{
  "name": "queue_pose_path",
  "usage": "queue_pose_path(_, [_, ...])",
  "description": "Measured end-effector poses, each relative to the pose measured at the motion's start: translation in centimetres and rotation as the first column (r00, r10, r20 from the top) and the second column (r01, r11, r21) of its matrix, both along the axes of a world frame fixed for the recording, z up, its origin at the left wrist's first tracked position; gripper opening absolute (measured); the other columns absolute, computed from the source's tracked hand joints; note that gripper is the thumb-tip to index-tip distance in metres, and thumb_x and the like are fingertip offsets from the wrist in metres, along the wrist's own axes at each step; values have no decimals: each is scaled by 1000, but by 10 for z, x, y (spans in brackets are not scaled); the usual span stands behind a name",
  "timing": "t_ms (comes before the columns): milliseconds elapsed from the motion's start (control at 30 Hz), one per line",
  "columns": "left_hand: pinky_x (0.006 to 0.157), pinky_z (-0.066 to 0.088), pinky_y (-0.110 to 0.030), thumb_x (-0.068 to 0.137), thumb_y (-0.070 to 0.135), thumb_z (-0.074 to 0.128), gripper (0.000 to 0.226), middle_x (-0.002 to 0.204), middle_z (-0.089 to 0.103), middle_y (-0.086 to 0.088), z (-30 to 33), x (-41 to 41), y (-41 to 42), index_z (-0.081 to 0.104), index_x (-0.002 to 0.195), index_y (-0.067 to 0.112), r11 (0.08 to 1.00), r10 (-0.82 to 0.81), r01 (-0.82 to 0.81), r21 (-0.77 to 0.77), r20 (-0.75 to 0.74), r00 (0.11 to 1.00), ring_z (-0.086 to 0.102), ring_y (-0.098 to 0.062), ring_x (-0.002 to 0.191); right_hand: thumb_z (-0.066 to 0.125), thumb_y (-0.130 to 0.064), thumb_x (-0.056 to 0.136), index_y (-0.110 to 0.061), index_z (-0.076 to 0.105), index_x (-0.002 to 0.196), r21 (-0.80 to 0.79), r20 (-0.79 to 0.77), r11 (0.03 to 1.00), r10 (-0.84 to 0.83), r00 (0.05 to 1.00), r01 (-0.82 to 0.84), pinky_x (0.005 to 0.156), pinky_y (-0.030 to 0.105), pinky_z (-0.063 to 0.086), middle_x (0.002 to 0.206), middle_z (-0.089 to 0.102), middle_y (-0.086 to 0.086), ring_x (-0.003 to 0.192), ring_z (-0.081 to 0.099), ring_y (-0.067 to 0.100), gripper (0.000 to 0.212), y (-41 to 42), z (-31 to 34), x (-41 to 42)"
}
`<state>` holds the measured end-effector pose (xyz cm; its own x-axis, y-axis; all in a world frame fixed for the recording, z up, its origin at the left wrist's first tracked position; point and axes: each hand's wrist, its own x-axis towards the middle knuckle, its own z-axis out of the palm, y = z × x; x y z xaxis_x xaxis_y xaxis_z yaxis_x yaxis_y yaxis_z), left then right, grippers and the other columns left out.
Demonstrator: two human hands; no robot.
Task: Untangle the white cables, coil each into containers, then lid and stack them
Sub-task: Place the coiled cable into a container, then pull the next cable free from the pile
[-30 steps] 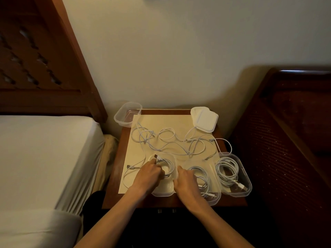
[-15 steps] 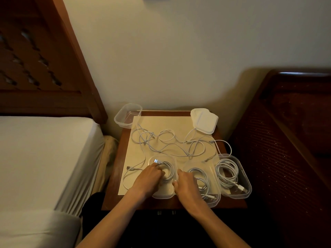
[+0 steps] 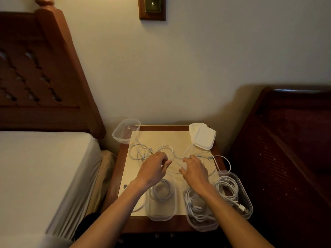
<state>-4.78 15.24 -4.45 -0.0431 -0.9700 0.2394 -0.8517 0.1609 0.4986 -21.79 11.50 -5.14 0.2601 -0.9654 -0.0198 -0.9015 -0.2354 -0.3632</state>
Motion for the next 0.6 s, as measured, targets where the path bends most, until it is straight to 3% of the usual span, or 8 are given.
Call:
queue_pose_path(67, [72, 45, -30, 95, 24, 57, 6, 96, 59, 5, 0, -3, -11, 60, 97, 19, 1000, -22, 22, 19, 15, 1000, 57, -15, 86, 67, -34, 87, -17, 72, 104, 69, -33, 997, 25, 999, -22, 83, 37, 52, 111, 66, 5, 107, 61, 26, 25, -14, -4, -1])
queue_pose_path(167, [79, 49, -31, 94, 22, 59, 16, 108, 62, 4, -2, 3, -26, 62, 109, 21, 997, 45, -46, 58, 11, 999, 59, -14, 92, 65, -29, 87, -16, 75, 85, 114, 4, 991, 64, 998, -64, 73, 35, 53, 92, 71, 7, 91, 67, 26, 16, -26, -7, -2])
queue_pose_path(233, [83, 50, -30, 93, 20, 60, 23, 116, 61, 4, -6, 11, -36, 61, 116, 22, 994, 74, -74, 85, 14, 997, 59, -15, 99, 61, -29, 90, -16, 72, 85, 123, 43, 990, 67, 997, -72, 72, 36, 52, 91, 70, 7, 88, 65, 27, 17, -33, -8, -2])
queue_pose_path(367, [103, 43, -31, 92, 4, 56, 42, 136, 55, 5, -14, 9, -50, 55, 130, 22, 980, -94, 87, 179, 34, 995, 53, -15, 122, 54, -32, 94, -21, 67, 91, 131, 157, 987, 73, 985, -94, 74, 43, 55, 90, 69, 6, 85, 64, 26, 17, -40, -11, -1])
queue_pose_path(500, [87, 51, -29, 94, 12, 56, 24, 114, 65, 5, -22, 24, -68, 64, 114, 22, 996, 90, -89, 26, -41, 995, 61, -14, 102, 55, -34, 93, -22, 65, 88, 141, 167, 984, 82, 983, -106, 72, 44, 55, 86, 69, 2, 82, 64, 25, 17, -50, -19, -4])
queue_pose_path(600, [73, 51, -25, 93, 20, 57, 11, 101, 66, 5, -19, 46, -84, 66, 101, 21, 953, 282, -280, -114, 1, 959, 61, -12, 89, 59, -39, 87, -29, 65, 96, 105, 149, 990, 77, 986, -94, 71, 33, 52, 92, 66, -9, 88, 63, 17, 15, -56, -16, 4])
